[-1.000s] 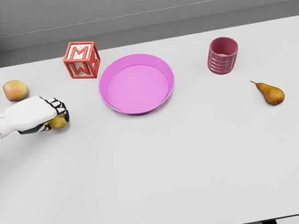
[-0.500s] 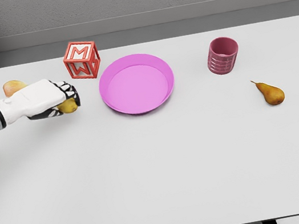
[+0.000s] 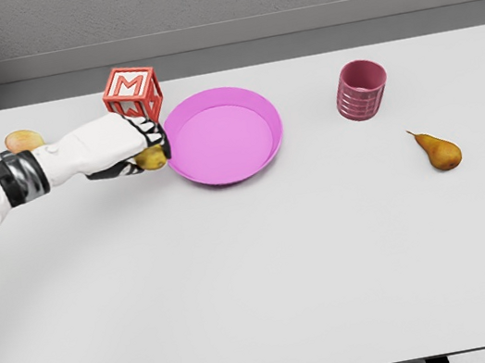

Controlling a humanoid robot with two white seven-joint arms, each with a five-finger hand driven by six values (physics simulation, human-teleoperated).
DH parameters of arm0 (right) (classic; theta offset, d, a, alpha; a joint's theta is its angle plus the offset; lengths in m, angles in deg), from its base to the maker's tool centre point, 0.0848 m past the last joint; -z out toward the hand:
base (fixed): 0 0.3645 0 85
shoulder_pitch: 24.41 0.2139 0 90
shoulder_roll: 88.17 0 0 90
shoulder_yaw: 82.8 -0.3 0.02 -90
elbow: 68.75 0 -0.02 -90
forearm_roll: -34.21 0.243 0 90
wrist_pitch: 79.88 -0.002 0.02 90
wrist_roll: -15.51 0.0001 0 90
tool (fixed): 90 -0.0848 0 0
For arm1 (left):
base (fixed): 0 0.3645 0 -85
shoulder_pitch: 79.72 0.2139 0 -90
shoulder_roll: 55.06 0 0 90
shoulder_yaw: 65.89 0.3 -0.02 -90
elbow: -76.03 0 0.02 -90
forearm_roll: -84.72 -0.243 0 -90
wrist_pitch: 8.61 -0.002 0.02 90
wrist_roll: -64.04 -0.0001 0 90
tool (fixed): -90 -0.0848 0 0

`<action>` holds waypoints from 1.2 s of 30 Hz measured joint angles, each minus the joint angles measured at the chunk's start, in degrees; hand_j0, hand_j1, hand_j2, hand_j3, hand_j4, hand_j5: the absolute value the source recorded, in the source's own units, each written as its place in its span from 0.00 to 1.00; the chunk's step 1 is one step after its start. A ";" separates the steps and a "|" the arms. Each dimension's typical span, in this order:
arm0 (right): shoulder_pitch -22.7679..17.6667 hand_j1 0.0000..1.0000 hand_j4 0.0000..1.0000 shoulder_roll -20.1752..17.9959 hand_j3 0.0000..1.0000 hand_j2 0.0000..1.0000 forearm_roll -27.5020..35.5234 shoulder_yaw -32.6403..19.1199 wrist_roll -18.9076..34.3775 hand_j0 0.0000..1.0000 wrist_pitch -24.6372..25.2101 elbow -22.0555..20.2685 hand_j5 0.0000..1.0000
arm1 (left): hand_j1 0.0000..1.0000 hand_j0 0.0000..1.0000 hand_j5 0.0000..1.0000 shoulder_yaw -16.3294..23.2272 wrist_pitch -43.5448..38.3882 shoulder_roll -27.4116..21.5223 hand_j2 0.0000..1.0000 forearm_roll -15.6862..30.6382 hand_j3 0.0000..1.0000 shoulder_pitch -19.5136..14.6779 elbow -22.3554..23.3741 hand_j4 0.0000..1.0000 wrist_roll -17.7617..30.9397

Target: Put the lemon on the plate with left arm

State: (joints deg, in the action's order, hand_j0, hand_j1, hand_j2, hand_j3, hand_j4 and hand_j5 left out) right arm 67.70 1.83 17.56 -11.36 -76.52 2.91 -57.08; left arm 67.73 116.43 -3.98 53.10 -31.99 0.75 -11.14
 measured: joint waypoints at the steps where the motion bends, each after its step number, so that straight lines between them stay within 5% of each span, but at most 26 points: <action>1: 0.00 1.00 1.00 0.00 1.00 1.00 0.00 0.01 0.00 1.00 0.00 0.00 1.00 | 0.40 0.40 0.40 -0.01 0.00 0.44 0.40 -0.03 0.40 0.00 0.04 0.40 0.01; 32: 0.00 1.00 1.00 0.00 1.00 1.00 -0.01 0.01 0.01 1.00 0.00 0.00 1.00 | 0.41 0.41 0.41 -0.37 0.05 12.75 0.41 -0.65 0.41 -5.10 9.24 0.41 4.98; 36: 0.00 1.00 1.00 0.00 1.00 1.00 -0.01 0.01 0.00 1.00 0.00 0.01 1.00 | 0.48 0.48 0.48 -0.36 0.07 13.84 0.48 -0.80 0.48 -5.62 9.77 0.48 5.39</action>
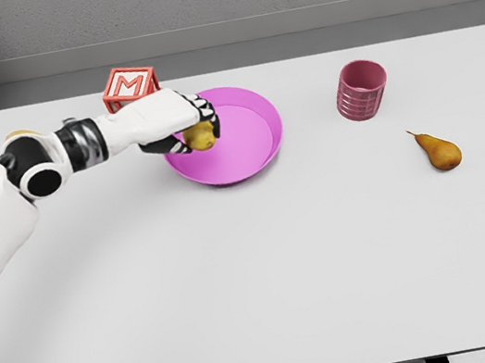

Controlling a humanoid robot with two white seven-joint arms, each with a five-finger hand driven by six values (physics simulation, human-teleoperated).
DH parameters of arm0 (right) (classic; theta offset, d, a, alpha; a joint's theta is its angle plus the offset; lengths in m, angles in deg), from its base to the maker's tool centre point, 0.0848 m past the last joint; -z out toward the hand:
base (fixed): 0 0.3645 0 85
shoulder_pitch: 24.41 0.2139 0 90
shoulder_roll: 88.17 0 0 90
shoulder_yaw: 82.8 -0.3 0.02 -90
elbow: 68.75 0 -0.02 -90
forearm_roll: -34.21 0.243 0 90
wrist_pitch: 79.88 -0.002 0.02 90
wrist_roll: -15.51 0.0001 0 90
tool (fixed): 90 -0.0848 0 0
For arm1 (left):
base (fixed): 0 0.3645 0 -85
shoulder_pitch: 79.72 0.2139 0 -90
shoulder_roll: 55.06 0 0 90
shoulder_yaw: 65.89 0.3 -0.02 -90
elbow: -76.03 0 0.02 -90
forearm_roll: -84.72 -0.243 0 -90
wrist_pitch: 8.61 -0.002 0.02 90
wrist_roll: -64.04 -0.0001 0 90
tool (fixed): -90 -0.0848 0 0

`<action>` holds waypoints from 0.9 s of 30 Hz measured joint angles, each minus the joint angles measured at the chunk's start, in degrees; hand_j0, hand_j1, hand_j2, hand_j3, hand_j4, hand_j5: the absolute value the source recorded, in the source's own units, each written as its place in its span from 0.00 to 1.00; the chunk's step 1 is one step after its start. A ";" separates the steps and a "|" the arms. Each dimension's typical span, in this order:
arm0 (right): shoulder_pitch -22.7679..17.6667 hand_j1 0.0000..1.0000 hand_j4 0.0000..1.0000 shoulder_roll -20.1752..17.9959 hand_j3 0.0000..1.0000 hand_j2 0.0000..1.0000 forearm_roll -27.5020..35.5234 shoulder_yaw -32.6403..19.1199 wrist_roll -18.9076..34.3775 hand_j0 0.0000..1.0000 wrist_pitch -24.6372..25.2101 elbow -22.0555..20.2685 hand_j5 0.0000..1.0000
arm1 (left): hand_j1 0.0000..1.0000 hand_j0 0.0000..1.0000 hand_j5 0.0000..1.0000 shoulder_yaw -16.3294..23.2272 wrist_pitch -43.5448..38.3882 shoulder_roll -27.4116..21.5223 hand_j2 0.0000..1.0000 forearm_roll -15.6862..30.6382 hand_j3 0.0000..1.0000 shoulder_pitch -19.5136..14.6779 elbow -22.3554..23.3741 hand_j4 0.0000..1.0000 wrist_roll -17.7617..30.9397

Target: Put the lemon on the plate with left arm

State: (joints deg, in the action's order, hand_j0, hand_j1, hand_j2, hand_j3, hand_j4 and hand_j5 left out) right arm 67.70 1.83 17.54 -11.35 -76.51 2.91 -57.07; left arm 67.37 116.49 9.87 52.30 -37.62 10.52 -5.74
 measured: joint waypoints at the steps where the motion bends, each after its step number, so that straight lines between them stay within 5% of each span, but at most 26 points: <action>1: 0.00 1.00 1.00 0.00 1.00 1.00 0.00 0.00 0.00 1.00 0.00 -0.01 1.00 | 0.66 0.66 0.66 0.00 -0.01 0.29 0.66 0.03 0.66 -0.09 0.04 0.66 0.07; 2: 0.00 1.00 1.00 0.00 1.00 1.00 0.01 0.01 0.00 1.00 0.00 -0.01 1.00 | 1.00 1.00 1.00 0.01 0.00 0.55 1.00 0.16 1.00 -0.18 0.07 1.00 0.11; 13: 0.00 1.00 1.00 0.00 1.00 1.00 0.00 0.01 0.00 1.00 0.00 -0.01 1.00 | 1.00 1.00 1.00 -2.44 0.00 -0.92 1.00 0.69 1.00 0.26 -0.41 1.00 0.19; 20: 0.00 1.00 1.00 0.00 1.00 1.00 0.02 0.01 0.00 1.00 0.00 0.00 1.00 | 1.00 1.00 1.00 -6.04 0.01 -12.25 1.00 5.97 1.00 3.60 -5.27 1.00 0.04; 27: 0.00 1.00 1.00 0.00 1.00 1.00 0.00 0.01 0.00 1.00 0.00 0.00 1.00 | 1.00 1.00 1.00 -10.09 0.01 -24.40 1.00 12.27 1.00 11.86 -9.46 1.00 -0.07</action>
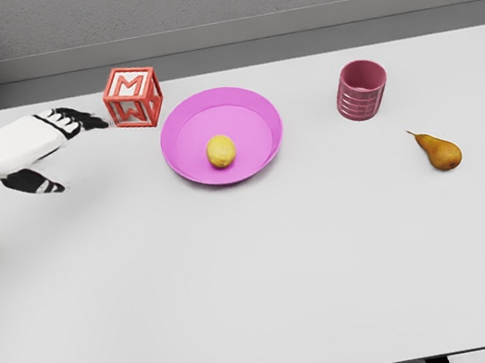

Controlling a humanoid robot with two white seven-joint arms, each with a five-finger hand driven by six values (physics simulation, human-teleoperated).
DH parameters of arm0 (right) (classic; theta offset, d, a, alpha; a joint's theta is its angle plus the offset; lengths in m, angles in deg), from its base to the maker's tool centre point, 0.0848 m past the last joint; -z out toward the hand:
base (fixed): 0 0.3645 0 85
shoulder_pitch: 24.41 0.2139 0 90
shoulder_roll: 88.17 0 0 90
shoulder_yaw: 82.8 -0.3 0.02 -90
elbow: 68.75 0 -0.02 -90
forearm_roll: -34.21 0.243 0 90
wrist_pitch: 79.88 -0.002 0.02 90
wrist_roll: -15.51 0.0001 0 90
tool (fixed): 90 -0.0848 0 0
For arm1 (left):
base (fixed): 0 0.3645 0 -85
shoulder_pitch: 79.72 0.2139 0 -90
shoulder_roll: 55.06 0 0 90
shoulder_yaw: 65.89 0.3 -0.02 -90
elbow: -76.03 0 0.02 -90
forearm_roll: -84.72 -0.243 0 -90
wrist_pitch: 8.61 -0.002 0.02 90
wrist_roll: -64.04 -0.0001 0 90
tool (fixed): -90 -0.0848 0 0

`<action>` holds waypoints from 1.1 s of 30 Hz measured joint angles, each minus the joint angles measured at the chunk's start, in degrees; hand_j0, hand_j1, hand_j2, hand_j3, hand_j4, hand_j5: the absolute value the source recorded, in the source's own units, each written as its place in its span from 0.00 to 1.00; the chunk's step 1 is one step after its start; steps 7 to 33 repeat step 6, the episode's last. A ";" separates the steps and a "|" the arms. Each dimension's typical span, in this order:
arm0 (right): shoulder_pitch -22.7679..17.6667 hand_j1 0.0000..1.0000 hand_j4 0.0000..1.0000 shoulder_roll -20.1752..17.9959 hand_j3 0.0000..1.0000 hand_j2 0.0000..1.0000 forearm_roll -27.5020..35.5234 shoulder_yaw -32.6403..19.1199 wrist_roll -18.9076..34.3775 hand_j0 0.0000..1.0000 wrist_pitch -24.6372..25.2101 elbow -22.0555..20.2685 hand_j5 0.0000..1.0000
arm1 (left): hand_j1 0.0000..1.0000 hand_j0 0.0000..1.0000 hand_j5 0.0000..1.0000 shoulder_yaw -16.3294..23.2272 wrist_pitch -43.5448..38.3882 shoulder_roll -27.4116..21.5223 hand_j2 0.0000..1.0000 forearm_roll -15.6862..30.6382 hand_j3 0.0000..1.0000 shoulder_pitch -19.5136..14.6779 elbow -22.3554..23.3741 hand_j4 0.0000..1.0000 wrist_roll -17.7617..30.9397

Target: Put the lemon on the plate with left arm

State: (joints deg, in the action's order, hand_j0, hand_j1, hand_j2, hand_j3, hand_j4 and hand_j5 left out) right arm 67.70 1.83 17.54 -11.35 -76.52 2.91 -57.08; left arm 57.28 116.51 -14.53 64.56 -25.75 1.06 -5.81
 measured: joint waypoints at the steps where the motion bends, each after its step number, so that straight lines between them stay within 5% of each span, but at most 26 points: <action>1: 0.00 1.00 1.00 0.00 1.00 1.00 0.01 0.00 0.00 1.00 0.00 0.00 1.00 | 1.00 1.00 1.00 -0.34 0.00 -0.89 1.00 0.27 1.00 1.23 -0.17 1.00 0.02; 33: 0.00 1.00 1.00 0.00 1.00 1.00 0.01 -0.01 0.00 1.00 0.00 0.00 1.00 | 1.00 1.00 1.00 -1.09 -0.02 -2.62 1.00 0.89 1.00 2.11 -0.65 1.00 0.18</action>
